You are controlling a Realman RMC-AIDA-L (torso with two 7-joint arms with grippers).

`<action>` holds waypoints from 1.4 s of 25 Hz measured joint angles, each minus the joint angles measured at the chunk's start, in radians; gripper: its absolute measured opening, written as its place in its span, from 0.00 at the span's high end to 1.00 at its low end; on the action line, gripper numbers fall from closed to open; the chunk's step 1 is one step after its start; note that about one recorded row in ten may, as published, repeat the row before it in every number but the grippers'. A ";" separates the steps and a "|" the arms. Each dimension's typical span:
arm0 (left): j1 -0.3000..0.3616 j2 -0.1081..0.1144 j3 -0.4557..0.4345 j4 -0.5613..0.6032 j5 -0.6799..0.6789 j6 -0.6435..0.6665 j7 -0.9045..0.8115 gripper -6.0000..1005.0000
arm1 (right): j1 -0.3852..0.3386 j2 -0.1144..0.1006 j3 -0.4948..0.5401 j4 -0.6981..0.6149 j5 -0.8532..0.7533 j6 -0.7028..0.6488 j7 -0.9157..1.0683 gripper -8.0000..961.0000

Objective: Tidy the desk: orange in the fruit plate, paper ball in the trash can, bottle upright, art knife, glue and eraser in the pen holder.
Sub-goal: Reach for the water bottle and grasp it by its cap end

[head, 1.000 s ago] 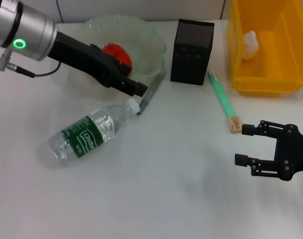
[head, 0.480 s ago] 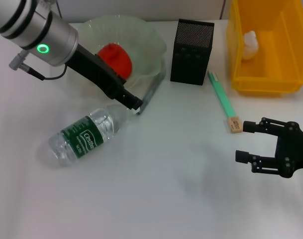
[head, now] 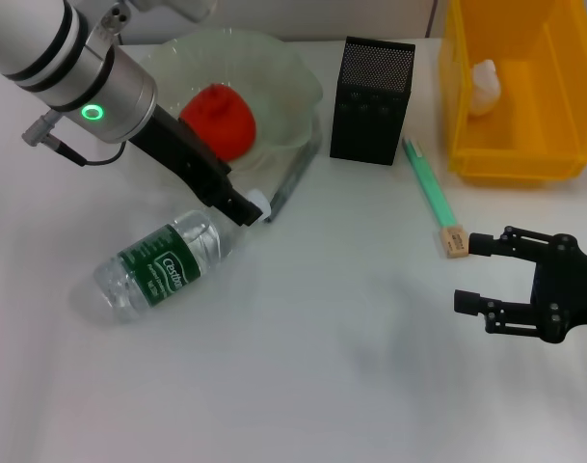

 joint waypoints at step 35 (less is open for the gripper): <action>0.000 -0.005 0.075 -0.101 0.012 -0.135 -0.011 0.21 | 0.011 0.000 0.000 0.005 0.000 0.000 0.000 0.19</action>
